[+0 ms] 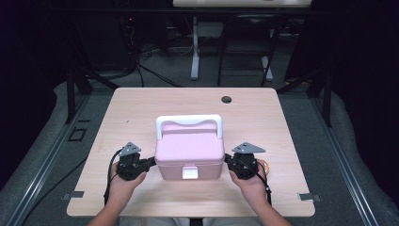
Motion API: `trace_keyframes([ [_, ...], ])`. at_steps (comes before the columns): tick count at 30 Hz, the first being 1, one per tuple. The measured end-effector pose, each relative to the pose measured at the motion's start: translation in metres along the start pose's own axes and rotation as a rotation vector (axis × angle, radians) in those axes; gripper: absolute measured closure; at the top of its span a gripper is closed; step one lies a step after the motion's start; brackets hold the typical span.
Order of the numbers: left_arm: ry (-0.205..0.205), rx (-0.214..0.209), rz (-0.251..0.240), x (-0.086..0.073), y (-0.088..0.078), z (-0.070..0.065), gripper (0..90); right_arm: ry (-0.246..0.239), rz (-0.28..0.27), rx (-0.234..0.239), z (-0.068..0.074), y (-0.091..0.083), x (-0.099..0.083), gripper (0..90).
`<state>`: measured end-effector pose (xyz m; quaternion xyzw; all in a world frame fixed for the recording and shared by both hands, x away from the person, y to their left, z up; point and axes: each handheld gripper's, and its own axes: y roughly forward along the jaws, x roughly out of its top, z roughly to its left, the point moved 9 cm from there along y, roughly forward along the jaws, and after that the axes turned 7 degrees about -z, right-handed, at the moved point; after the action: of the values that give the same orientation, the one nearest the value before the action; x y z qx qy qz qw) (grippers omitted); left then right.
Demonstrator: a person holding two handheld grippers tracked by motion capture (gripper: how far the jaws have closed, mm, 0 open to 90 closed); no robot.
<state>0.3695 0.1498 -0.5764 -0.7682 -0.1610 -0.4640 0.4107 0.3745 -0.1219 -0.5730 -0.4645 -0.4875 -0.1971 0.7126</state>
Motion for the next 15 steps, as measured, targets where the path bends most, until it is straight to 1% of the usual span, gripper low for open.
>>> trace_keyframes([
  [5,0.001,0.0,0.0,-0.004,-0.005,-0.002,90.0,-0.006,0.003,0.012,0.006,-0.005,-0.005,90.0],
  [9,0.003,-0.011,0.002,-0.007,-0.009,-0.005,90.0,-0.007,0.008,0.018,0.008,-0.007,-0.009,90.0],
  [12,0.005,-0.009,0.0,-0.008,-0.01,-0.007,90.0,-0.007,0.01,0.02,0.009,-0.009,-0.011,90.0],
  [14,0.004,-0.011,0.0,-0.009,-0.012,-0.008,90.0,-0.015,0.011,0.021,0.011,-0.011,-0.011,90.0],
  [15,0.007,-0.012,0.004,-0.01,-0.013,-0.008,90.0,-0.01,0.014,0.022,0.012,-0.012,-0.012,90.0],
])
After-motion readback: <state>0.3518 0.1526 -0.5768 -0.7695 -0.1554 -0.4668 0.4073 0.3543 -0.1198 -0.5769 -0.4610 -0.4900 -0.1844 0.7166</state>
